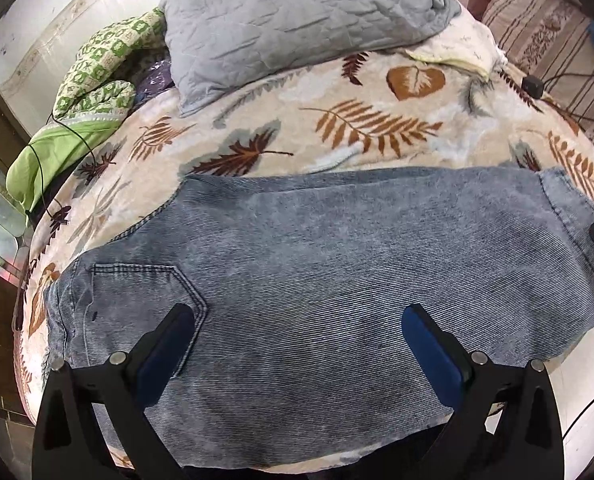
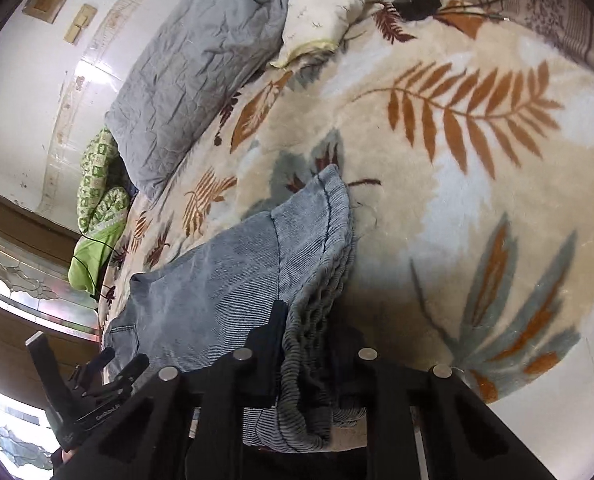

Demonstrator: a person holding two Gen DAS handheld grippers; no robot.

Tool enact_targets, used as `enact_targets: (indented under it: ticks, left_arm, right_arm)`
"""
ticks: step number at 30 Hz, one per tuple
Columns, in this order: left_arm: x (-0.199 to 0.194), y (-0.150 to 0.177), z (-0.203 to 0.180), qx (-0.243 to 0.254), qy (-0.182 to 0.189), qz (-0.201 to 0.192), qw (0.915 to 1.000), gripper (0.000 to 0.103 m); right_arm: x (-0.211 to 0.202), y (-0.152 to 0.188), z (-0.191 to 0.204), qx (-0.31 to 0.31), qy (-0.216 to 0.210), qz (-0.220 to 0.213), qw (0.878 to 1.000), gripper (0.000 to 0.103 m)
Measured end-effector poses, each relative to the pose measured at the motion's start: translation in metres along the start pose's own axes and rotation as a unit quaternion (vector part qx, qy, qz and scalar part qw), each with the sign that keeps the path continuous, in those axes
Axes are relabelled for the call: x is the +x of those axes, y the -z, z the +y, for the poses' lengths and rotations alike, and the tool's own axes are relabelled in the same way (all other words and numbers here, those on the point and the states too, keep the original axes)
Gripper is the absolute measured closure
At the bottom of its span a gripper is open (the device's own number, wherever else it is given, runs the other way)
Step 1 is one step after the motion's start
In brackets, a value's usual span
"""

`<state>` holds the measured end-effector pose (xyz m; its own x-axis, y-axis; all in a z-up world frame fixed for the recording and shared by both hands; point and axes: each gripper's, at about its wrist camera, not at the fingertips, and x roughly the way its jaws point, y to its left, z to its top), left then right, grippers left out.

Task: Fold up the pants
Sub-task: 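Close the right tool on the jeans leg hem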

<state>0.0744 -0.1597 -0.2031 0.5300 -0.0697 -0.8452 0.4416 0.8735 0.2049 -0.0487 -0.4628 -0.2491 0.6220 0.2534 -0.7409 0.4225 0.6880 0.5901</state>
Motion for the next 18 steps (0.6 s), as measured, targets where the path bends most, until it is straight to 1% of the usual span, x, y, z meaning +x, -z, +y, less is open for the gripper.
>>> enact_targets:
  ticks: [3,6,7,9,10,11,13,15,16,17,18]
  left_arm:
    - [-0.005,0.002,0.008,-0.008,0.004,-0.005,0.9999,0.0]
    - [-0.009,0.005,0.018,-0.016,0.006,-0.01,0.9998,0.0]
    - [-0.01,0.006,0.021,-0.019,0.005,-0.011,0.9997,0.0]
    - [-0.008,0.006,0.027,-0.028,0.005,-0.011,0.9995,0.0]
    - [-0.007,0.007,0.029,-0.032,0.006,-0.01,0.9994,0.0]
    - [-0.006,0.008,0.031,-0.036,0.006,-0.008,0.9993,0.0]
    - [-0.005,0.01,0.033,-0.039,0.008,-0.007,0.9992,0.0]
    - [-0.005,0.012,0.034,-0.041,0.01,-0.008,0.9991,0.0]
    - [-0.006,0.013,0.036,-0.042,0.011,-0.009,0.999,0.0]
    - [-0.007,0.014,0.038,-0.044,0.011,-0.01,0.9989,0.0]
    - [-0.008,0.014,0.039,-0.046,0.011,-0.01,0.9988,0.0]
  right_arm:
    - [0.006,0.0,-0.002,0.007,0.017,0.01,1.0,0.084]
    - [0.01,0.004,-0.007,0.029,0.02,0.014,0.999,0.08]
    - [0.009,0.005,-0.008,0.03,0.025,0.014,0.999,0.074]
    - [0.011,0.007,-0.008,0.026,0.036,0.012,0.999,0.051]
    - [0.012,0.008,-0.008,0.023,0.033,0.009,0.999,0.034]
    - [0.014,0.009,-0.007,0.021,0.027,0.007,0.999,0.032]
    - [0.019,0.011,-0.002,0.005,0.032,0.006,0.999,0.031]
    - [0.019,0.015,0.007,-0.021,0.036,0.002,0.999,0.034]
    - [0.02,0.015,0.01,-0.026,0.037,0.002,0.999,0.048]
    - [0.022,0.015,0.014,-0.034,0.045,0.009,0.998,0.086]
    - [0.023,0.016,0.018,-0.041,0.056,0.008,0.998,0.088]
